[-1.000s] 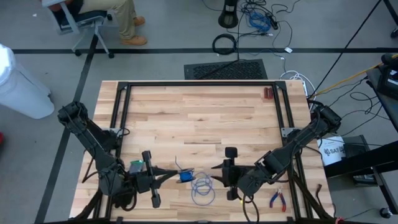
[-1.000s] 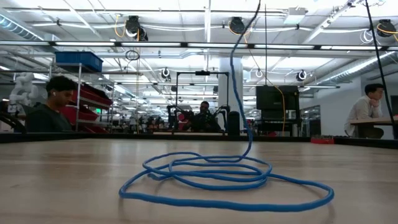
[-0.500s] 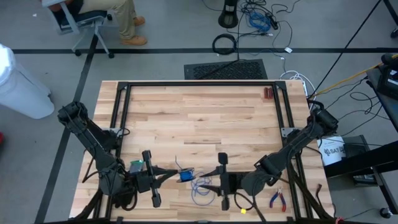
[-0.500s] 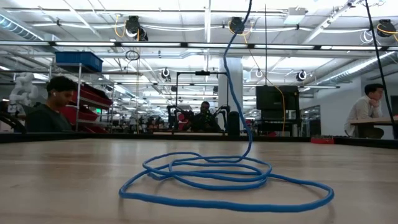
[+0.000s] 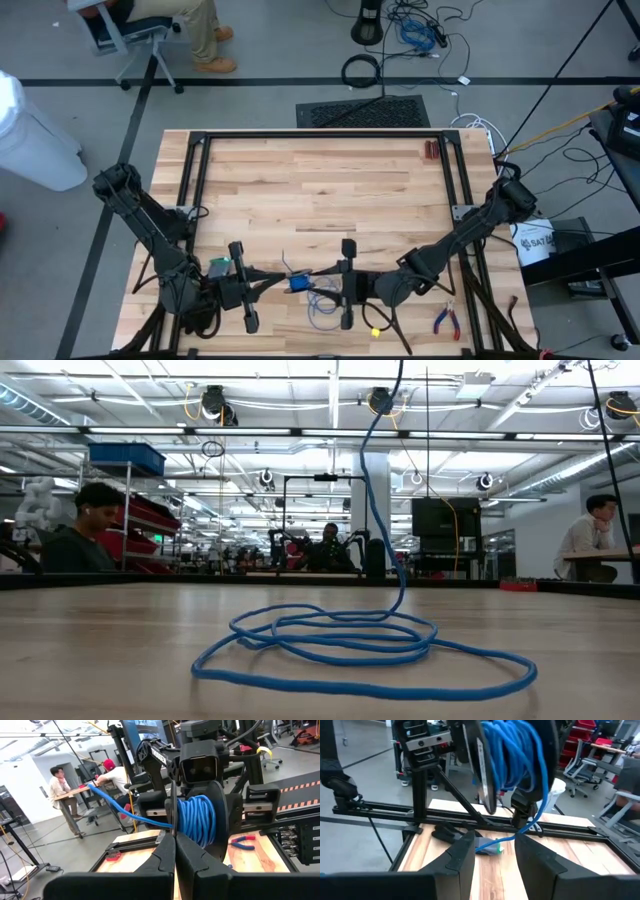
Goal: Coil cords
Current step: Uncoil the blue wire from the spool
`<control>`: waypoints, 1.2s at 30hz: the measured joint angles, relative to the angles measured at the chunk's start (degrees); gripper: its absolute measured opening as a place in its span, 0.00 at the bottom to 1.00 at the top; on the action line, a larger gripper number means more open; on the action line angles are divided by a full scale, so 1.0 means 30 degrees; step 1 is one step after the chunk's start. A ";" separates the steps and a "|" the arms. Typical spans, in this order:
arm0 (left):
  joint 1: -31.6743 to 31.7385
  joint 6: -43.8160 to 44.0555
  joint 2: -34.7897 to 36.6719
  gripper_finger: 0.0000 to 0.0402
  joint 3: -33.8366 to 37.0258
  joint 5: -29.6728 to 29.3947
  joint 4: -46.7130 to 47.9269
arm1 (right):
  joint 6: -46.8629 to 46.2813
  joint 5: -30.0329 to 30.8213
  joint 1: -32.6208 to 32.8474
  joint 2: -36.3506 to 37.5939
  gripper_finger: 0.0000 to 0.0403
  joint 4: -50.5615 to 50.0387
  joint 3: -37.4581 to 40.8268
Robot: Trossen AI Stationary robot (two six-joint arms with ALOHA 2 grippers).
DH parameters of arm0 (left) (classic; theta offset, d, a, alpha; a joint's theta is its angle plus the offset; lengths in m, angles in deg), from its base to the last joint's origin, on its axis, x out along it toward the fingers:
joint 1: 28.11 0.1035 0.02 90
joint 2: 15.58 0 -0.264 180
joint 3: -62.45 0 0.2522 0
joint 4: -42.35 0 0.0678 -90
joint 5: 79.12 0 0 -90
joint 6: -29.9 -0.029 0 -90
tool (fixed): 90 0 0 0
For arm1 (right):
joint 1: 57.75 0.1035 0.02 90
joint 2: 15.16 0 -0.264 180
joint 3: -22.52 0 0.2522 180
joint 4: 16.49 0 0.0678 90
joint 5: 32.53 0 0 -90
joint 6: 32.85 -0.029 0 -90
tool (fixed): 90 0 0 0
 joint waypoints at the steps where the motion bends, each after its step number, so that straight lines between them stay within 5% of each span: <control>1: 0.0000 -0.0007 0.0000 0.00 0.0000 0.0000 0.0000 | 0.0013 0.0151 0.0003 0.0000 0.31 0.0015 0.0000; 13: 0.0000 0.0000 0.0000 0.00 0.0000 0.0007 -0.0007 | -0.0024 0.0630 -0.0202 0.0000 0.29 0.0096 0.0000; 21: 0.0000 0.0008 0.0000 0.00 0.0000 0.0289 -0.0001 | 0.0192 0.0809 -0.0230 0.0000 0.02 0.0064 0.0000; 36: -0.0012 -0.0043 0.0000 0.00 -0.0003 0.0517 0.0748 | 0.1127 0.4192 0.1622 0.1506 0.00 -0.0544 0.0007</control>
